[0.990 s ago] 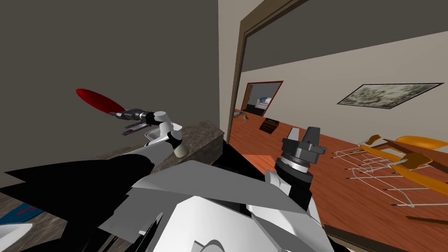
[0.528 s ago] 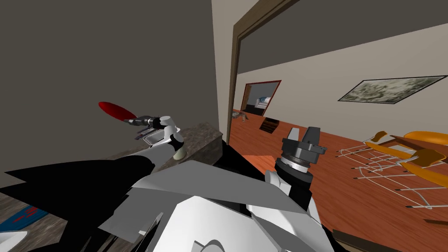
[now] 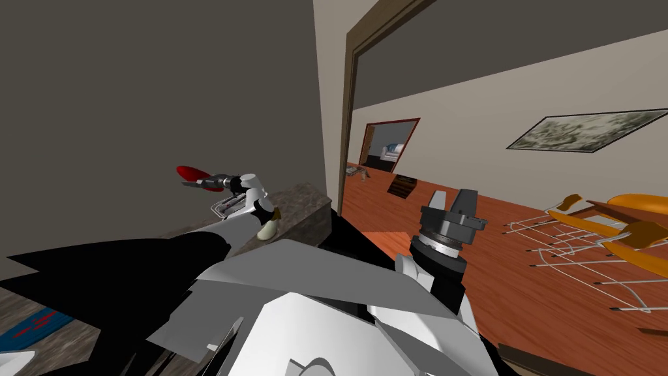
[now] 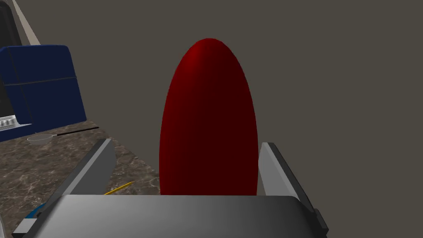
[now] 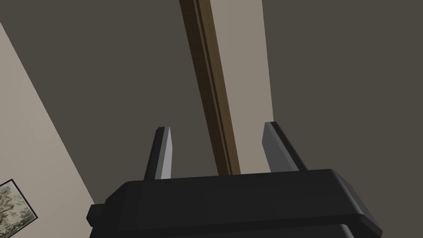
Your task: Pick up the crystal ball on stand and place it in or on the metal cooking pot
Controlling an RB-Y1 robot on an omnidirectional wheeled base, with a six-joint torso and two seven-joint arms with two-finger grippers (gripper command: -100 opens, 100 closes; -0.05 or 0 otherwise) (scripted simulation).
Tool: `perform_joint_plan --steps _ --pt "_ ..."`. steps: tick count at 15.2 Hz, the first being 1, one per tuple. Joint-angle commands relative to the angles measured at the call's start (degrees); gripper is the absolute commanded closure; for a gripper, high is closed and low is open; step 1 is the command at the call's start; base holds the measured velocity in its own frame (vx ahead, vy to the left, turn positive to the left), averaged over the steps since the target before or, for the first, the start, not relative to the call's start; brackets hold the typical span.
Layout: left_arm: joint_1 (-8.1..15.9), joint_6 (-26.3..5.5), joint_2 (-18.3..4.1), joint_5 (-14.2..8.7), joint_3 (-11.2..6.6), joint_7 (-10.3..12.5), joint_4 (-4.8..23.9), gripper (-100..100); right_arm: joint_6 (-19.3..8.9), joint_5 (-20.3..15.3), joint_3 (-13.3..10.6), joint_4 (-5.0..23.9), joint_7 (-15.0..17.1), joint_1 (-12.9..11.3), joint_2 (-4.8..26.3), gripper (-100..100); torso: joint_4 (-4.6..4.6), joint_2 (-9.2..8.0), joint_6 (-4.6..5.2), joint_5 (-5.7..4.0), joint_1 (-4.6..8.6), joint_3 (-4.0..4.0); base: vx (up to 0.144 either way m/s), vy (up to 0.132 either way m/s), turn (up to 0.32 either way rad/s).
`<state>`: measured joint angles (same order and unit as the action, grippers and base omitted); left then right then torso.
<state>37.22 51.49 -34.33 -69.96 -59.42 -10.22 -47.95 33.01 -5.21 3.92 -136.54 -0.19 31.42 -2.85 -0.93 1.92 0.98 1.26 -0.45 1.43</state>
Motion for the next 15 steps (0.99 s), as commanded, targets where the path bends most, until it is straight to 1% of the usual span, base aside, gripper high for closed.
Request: perform_joint_plan --steps 1,2,5,6,10,11,12,15 --pt "2.01 -0.87 -1.45 -0.75 -0.35 -2.4 -0.73 -100 0.0 0.0 0.0 0.0 0.0 0.0 0.0 0 0.0 0.0 0.0 0.0 0.0 0.0 -0.078 -0.049 0.035" --pt "2.01 -0.87 -1.45 -0.75 -0.35 -2.4 -0.73 -100 0.0 0.0 0.0 0.0 0.0 0.0 0.0 0 0.04 -0.15 -0.04 -0.05 0.11 -0.09 -0.08 -0.053 0.026" --pt "4.87 -1.66 -3.64 -1.48 -0.54 -4.86 -0.7 -100 0.0 0.0 -0.01 0.0 0.0 -0.01 0.0 0 0.1 -0.36 -0.06 -0.08 0.2 -0.22 -0.088 -0.045 0.028" --pt "4.87 -1.66 -3.64 -1.48 -0.54 -4.86 -0.7 -100 0.0 0.0 -0.01 0.0 0.0 -0.01 -0.01 0 0.12 -0.42 -0.06 -0.09 0.19 -0.26 -0.083 -0.037 0.016" --pt "8.68 -2.72 -6.56 -2.45 -0.79 -8.14 -0.67 -100 0.0 0.0 0.0 0.0 0.0 -0.01 0.0 0 0.11 -0.36 -0.07 -0.07 0.15 -0.23 -0.073 -0.033 0.024" --pt "7.13 -2.5 -5.14 -2.33 -0.94 -7.24 -1.62 -100 0.0 0.0 0.0 0.0 0.0 -0.01 0.0 0 0.11 -0.4 -0.07 -0.08 0.18 -0.25 -0.056 -0.026 0.015" --pt "7.26 -2.72 -5.17 -2.46 -1.06 -7.76 -1.97 -100 0.0 0.0 0.0 0.0 0.0 -0.01 0.0 0 0.1 -0.35 -0.06 -0.06 0.15 -0.22 -0.02 -0.01 0.003" --pt "7.25 -2.74 -5.17 -2.46 -1.05 -7.79 -1.96 -100 0.0 0.0 0.0 0.0 0.0 0.0 0.0 0 0.04 -0.12 -0.05 -0.03 0.03 -0.09 -0.005 -0.003 0.001"
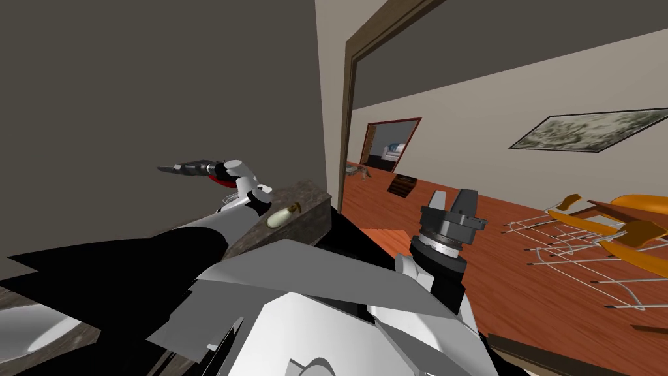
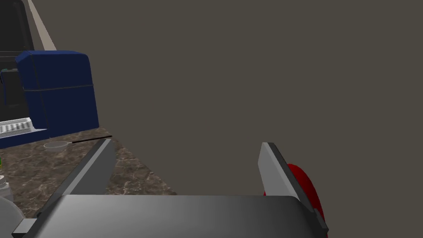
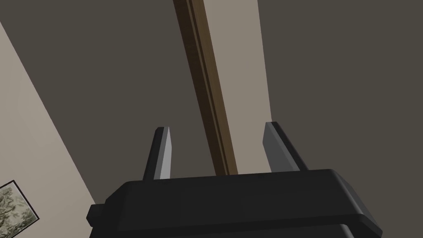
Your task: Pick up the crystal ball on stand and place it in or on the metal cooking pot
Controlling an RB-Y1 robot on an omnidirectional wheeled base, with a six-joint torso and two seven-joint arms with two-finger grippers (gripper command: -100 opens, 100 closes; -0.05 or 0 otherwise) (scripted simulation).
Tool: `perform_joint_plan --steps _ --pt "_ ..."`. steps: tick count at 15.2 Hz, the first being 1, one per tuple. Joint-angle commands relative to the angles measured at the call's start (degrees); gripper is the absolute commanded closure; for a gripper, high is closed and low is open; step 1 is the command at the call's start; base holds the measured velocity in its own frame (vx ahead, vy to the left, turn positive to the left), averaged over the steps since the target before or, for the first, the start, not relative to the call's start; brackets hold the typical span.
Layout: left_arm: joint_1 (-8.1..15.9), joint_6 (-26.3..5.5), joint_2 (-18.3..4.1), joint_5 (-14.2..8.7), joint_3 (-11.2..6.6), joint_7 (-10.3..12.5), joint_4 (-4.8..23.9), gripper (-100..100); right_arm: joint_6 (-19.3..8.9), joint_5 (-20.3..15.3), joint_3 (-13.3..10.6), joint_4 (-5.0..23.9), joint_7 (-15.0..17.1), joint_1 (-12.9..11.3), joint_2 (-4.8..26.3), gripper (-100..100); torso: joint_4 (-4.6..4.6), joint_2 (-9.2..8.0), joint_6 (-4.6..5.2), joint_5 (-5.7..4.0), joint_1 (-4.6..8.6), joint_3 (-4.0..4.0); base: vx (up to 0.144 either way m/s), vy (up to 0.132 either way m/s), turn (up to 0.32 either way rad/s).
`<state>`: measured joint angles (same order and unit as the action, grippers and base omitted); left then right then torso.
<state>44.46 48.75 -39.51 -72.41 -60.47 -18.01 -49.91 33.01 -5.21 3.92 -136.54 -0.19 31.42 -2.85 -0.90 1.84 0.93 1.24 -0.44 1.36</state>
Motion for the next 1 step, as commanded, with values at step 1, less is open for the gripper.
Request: perform_joint_plan --steps 1 --pt "0.0 0.0 0.0 0.0 0.0 0.0 0.0 -100 0.0 0.0 0.0 0.0 0.0 0.0 0.0 0 0.0 0.0 0.0 0.0 0.0 0.0 0.0 0.0 0.0"
